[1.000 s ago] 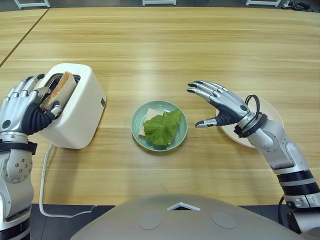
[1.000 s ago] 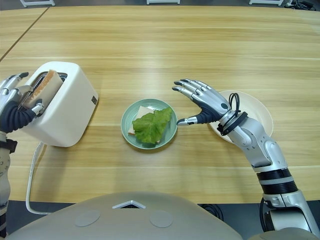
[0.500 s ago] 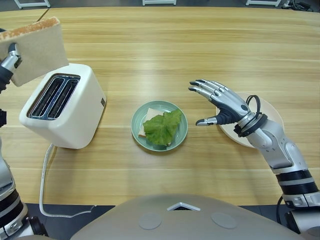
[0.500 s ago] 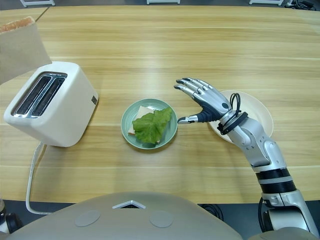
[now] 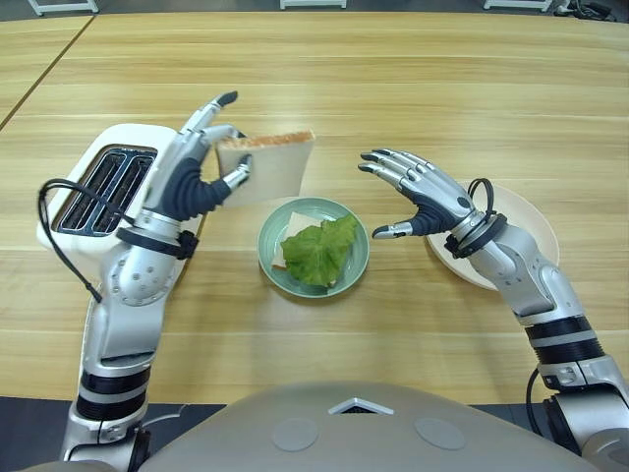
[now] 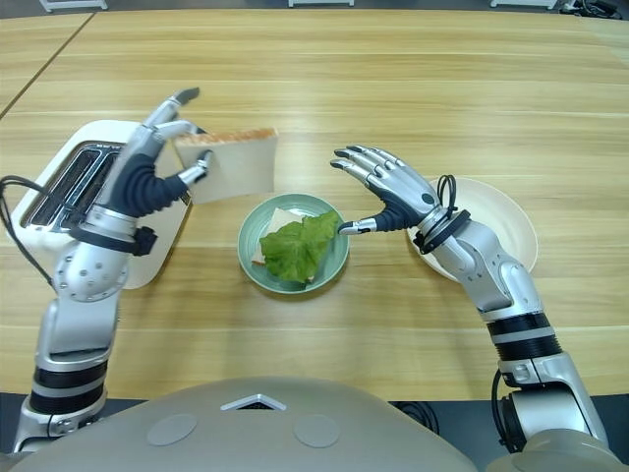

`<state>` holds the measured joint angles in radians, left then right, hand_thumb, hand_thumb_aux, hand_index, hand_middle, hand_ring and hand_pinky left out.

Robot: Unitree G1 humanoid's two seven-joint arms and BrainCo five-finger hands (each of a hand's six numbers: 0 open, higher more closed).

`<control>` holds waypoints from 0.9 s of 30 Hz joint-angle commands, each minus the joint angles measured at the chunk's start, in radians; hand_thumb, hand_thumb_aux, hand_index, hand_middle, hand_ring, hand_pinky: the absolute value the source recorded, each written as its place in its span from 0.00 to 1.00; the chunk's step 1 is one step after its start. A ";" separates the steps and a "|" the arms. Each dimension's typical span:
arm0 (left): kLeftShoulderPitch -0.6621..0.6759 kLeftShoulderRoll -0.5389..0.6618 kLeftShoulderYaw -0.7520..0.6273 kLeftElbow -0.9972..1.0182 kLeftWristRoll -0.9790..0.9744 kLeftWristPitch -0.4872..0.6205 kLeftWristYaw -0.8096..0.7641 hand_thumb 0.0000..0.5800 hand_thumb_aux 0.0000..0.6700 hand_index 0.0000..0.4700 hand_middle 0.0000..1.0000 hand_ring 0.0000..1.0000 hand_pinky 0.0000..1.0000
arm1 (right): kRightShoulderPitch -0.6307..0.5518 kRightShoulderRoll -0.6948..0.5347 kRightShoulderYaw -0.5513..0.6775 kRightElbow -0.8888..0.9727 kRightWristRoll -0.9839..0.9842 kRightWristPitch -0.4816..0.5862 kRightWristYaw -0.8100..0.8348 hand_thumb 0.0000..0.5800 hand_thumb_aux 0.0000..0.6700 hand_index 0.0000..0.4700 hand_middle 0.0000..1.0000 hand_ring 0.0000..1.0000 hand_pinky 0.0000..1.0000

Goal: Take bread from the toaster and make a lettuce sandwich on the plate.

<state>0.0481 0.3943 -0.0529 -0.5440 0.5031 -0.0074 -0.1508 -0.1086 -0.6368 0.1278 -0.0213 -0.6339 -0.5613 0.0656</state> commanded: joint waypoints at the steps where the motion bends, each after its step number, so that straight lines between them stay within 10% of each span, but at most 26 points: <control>1: -0.046 0.013 -0.112 0.115 0.201 -0.059 0.066 1.00 1.00 1.00 0.00 0.00 0.00 | -0.017 0.003 0.011 0.019 -0.015 -0.006 -0.006 0.00 0.00 0.00 0.00 0.00 0.00; 23: -0.010 -0.092 -0.504 0.182 0.919 0.099 -0.093 1.00 1.00 1.00 0.00 0.00 0.00 | -0.042 0.006 0.039 0.058 -0.010 -0.027 -0.013 0.00 0.00 0.00 0.00 0.00 0.00; 26: 0.068 -0.095 -0.529 0.122 0.952 0.113 -0.134 0.76 0.51 0.51 0.00 0.00 0.00 | -0.042 0.005 0.041 0.055 -0.011 -0.028 -0.010 0.00 0.00 0.00 0.00 0.00 0.00; 27: 0.087 -0.095 -0.531 0.105 0.958 0.115 -0.142 0.46 0.27 0.27 0.00 0.00 0.00 | -0.042 0.005 0.042 0.055 -0.012 -0.028 -0.010 0.00 0.00 0.00 0.00 0.00 0.00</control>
<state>0.0902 0.2961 -0.5687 -0.4084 1.4406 0.1028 -0.2641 -0.1465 -0.6258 0.1647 0.0376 -0.6335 -0.5853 0.0494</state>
